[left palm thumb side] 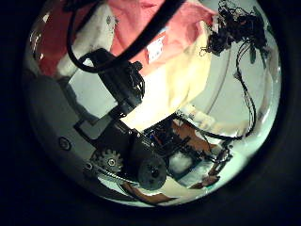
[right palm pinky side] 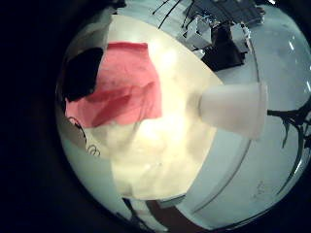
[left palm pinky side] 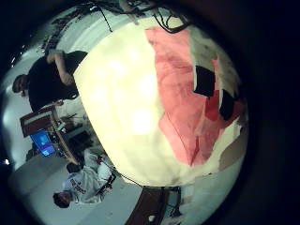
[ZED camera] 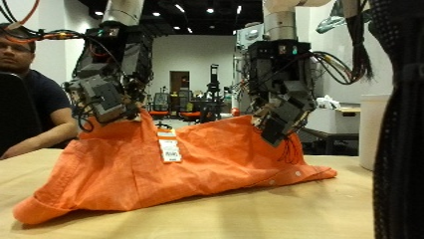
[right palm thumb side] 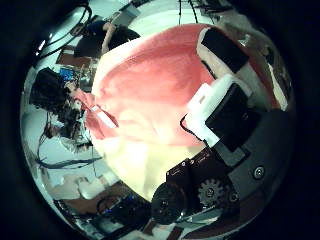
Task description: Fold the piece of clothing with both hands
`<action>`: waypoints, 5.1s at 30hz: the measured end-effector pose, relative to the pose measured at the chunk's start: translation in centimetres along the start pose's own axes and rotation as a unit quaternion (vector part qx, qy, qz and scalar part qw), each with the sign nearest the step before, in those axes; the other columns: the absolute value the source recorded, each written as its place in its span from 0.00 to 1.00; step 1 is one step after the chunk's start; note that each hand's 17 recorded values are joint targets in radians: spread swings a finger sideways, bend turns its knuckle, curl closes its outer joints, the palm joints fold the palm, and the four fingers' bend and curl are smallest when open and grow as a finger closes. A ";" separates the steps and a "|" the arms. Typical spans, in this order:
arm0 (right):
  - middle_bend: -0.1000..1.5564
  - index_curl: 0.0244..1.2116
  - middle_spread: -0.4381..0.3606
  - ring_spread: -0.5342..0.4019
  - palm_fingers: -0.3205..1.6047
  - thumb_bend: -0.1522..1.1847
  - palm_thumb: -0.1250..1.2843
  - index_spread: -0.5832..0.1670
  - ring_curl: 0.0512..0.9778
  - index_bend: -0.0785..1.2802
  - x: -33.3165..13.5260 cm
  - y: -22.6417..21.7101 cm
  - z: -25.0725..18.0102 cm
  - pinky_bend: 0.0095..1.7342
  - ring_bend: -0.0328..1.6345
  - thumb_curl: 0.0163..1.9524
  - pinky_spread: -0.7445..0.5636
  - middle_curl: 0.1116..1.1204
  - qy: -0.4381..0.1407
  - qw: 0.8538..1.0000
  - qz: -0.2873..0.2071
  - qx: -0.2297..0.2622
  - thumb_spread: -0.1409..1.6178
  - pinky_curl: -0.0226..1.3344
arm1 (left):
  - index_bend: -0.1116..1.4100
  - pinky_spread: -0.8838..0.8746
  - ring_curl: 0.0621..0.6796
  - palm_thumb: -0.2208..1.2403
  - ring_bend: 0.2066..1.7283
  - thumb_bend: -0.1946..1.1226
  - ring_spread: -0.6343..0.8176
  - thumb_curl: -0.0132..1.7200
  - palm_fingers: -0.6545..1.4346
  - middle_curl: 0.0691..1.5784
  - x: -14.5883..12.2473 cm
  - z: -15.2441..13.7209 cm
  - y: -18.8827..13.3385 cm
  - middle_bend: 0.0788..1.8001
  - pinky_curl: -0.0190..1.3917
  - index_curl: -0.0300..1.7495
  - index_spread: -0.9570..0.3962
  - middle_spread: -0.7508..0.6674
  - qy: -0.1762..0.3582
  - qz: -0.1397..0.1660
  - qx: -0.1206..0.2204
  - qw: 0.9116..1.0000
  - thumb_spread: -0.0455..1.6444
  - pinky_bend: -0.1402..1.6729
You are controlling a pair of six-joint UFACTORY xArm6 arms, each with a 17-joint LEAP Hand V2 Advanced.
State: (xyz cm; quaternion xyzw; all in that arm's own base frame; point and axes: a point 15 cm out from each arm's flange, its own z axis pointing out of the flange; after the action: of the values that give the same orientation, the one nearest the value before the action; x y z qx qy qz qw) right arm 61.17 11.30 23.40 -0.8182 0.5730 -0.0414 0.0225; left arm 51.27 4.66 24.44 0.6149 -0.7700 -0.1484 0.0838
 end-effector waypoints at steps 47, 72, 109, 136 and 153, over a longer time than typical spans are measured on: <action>0.41 0.48 0.34 0.43 0.23 0.06 0.24 0.26 0.48 0.37 8.5 8.7 1.0 0.18 0.40 0.09 0.66 0.49 -0.002 1.000 0.012 -0.025 0.82 0.50 | 0.18 0.84 0.30 0.26 0.17 0.14 0.79 0.13 0.31 0.19 1.4 -0.5 8.2 0.06 0.34 0.25 0.79 0.77 0.071 -0.081 0.021 0.994 0.80 0.18; 0.35 0.36 0.47 0.56 0.38 0.08 0.06 0.38 0.27 0.34 3.3 16.3 7.5 0.08 0.24 0.10 0.78 0.32 -0.017 0.978 -0.075 -0.196 0.64 0.24 | 0.18 0.80 0.27 0.28 0.13 0.14 0.79 0.13 0.34 0.16 6.1 0.3 10.5 0.06 0.27 0.21 0.78 0.75 0.077 -0.038 0.037 0.996 0.80 0.20; 0.18 0.25 0.51 0.62 0.27 0.10 0.32 0.35 0.22 0.18 9.4 19.9 5.5 0.18 0.20 0.14 0.73 0.21 -0.022 0.985 -0.069 -0.156 0.66 0.23 | 0.19 0.80 0.25 0.27 0.10 0.14 0.79 0.13 0.35 0.15 3.6 0.7 12.3 0.06 0.25 0.21 0.77 0.72 0.084 -0.045 0.035 0.995 0.79 0.19; 0.30 0.28 0.31 0.30 0.71 0.11 0.52 0.32 0.25 0.23 9.5 19.5 9.4 0.17 0.34 0.16 0.43 0.28 0.039 0.968 -0.101 -0.228 0.62 0.19 | 0.20 0.80 0.26 0.29 0.09 0.14 0.79 0.14 0.35 0.13 4.2 0.5 12.5 0.05 0.25 0.22 0.76 0.74 0.092 -0.043 0.035 0.994 0.79 0.20; 0.77 0.61 0.37 0.31 0.81 0.23 0.88 0.39 0.61 0.77 10.3 20.2 3.5 0.65 0.76 0.25 0.28 0.62 0.046 0.980 -0.086 -0.172 0.71 0.47 | 0.20 0.79 0.26 0.30 0.09 0.14 0.79 0.14 0.36 0.13 -1.1 1.5 16.4 0.06 0.24 0.23 0.75 0.73 0.105 -0.077 0.042 0.991 0.80 0.20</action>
State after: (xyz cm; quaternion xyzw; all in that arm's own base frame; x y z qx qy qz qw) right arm 46.12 -5.35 18.62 -0.8530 0.4998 0.0184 -0.1491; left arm 35.94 9.18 28.49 0.6877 -0.7126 -0.0570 0.1266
